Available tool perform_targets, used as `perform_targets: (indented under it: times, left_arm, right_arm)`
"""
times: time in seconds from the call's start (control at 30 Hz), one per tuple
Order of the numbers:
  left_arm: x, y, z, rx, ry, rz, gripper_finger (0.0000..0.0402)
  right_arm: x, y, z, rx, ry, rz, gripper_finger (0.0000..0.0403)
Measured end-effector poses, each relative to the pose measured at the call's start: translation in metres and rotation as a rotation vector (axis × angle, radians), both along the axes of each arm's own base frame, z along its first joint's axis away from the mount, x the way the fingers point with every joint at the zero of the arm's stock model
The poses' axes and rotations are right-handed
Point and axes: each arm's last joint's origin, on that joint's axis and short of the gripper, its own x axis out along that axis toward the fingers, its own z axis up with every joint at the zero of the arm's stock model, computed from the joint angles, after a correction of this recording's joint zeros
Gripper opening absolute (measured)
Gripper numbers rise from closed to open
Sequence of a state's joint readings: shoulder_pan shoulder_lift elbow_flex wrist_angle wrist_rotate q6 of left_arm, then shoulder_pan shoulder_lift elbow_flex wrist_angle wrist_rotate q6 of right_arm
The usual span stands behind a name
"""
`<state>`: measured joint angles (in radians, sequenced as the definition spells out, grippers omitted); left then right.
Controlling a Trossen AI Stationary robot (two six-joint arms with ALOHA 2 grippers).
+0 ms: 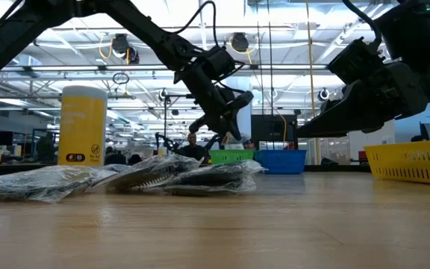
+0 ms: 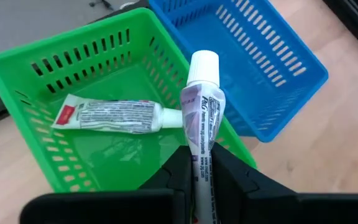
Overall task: Pick & Place Travel size toiletries
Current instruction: Put the white toothpaste into the green basket
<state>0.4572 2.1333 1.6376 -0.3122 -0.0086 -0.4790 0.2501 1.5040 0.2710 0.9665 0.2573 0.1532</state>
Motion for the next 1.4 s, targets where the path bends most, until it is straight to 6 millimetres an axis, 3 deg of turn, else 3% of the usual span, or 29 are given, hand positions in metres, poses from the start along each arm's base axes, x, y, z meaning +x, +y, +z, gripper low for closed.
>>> perform_targets:
  times: [0.27,0.57,0.73,0.93,1.07,1.27,1.4]
  left_arm:
    - [-0.002,0.002,-0.005,0.003,0.031,0.012,0.0059]
    - [0.001,0.004,-0.001,0.003,-0.026,-0.078,0.0172]
    - [0.002,-0.003,0.015,0.063,-0.058,-0.182,0.0211]
    - [0.007,-0.043,0.046,0.230,-0.062,-0.298,0.0207]
    - [-0.006,-0.078,0.068,0.305,-0.071,-0.383,0.0190]
    - [-0.053,-0.140,0.073,0.378,-0.091,-0.465,0.0169]
    - [-0.093,-0.180,0.059,0.385,-0.145,-0.484,0.0158]
  right_arm:
    - [0.000,0.000,0.000,0.010,0.000,-0.003,0.0215]
    - [0.000,0.000,0.000,0.000,0.000,0.000,0.0215]
    - [0.000,0.000,0.000,-0.004,0.002,0.002,0.0215]
    - [-0.001,0.000,-0.002,-0.004,0.027,-0.001,0.0215]
    - [-0.001,0.000,-0.003,0.009,0.030,-0.005,0.0215]
    - [-0.001,0.000,-0.003,0.008,0.034,-0.006,0.0215]
    - [-0.001,0.000,-0.002,0.008,0.027,-0.005,0.0215]
